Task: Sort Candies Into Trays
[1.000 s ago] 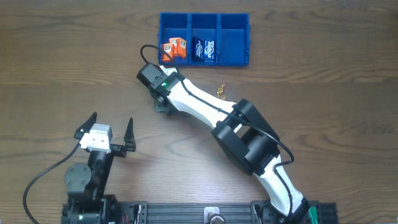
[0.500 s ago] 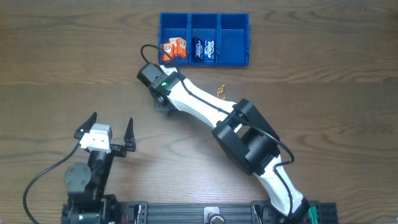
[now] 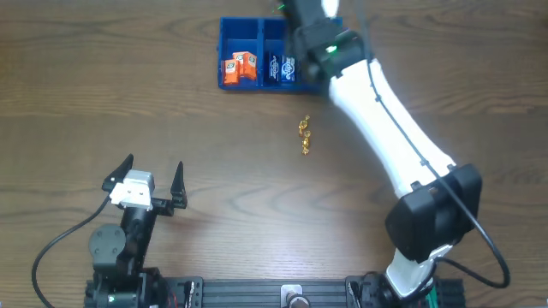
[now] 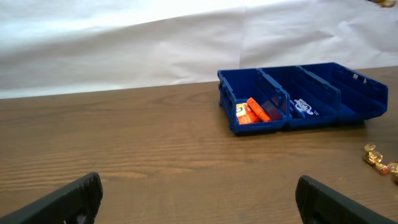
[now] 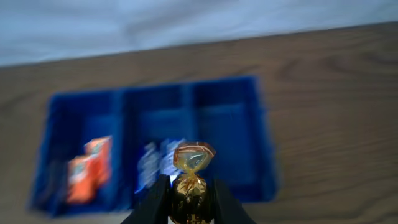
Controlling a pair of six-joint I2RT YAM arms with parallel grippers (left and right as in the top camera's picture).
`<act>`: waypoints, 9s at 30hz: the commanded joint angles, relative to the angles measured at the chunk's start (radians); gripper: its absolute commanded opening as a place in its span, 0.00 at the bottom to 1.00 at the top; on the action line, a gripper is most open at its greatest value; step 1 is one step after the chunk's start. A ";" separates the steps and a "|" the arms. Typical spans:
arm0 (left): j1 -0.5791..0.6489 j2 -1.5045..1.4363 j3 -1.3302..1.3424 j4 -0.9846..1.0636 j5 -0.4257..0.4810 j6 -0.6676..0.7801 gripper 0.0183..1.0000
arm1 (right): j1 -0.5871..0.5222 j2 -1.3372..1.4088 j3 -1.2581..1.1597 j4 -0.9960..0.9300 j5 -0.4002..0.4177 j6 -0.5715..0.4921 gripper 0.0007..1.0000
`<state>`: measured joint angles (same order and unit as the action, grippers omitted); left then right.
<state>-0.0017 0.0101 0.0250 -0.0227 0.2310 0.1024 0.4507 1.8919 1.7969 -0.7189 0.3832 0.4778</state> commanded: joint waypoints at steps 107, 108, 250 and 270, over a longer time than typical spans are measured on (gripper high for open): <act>0.003 -0.006 -0.020 -0.031 0.022 0.006 1.00 | 0.037 0.116 -0.480 -0.097 -0.346 0.073 0.75; 0.003 -0.006 -0.020 -0.031 0.021 0.006 1.00 | 0.037 0.116 -0.486 -0.093 -0.343 0.073 0.70; 0.003 -0.006 -0.020 -0.031 0.021 0.006 1.00 | 0.015 0.171 -0.436 0.067 -0.307 0.098 0.36; 0.003 -0.006 -0.020 -0.031 0.021 0.006 1.00 | -0.023 -0.074 -0.228 0.128 0.014 -0.103 0.04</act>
<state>-0.0017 0.0101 0.0250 -0.0227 0.2314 0.1024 0.4488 1.8668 1.4757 -0.6266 0.2295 0.4789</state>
